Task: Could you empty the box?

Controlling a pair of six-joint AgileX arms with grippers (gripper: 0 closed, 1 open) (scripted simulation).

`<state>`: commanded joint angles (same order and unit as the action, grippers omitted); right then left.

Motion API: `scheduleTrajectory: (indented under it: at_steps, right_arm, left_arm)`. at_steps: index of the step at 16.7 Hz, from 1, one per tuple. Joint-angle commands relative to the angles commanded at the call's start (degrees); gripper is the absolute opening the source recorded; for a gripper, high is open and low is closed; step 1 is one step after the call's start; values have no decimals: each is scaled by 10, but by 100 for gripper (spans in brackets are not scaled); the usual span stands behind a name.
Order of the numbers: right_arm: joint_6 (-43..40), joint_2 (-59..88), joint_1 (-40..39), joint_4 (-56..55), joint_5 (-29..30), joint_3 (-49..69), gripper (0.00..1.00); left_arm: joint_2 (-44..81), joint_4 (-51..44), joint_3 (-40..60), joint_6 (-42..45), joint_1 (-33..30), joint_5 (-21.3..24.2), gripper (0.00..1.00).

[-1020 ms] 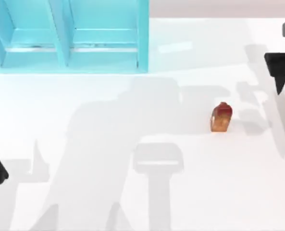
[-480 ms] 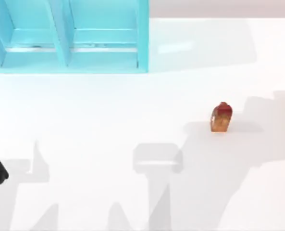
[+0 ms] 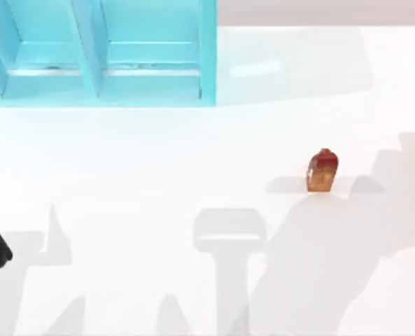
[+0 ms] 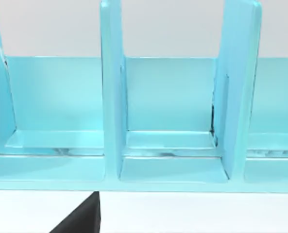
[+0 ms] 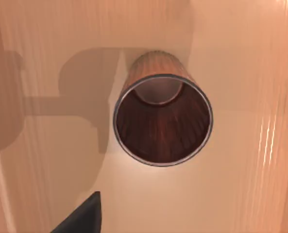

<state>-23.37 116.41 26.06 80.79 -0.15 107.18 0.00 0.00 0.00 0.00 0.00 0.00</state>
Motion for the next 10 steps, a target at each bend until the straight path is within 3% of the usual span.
scheduleTrajectory:
  at_steps: [10]
  right_arm:
    - [2, 21, -1, -205, -1, -183, 100]
  left_arm:
    - [0, 0, 0, 0, 0, 0, 100]
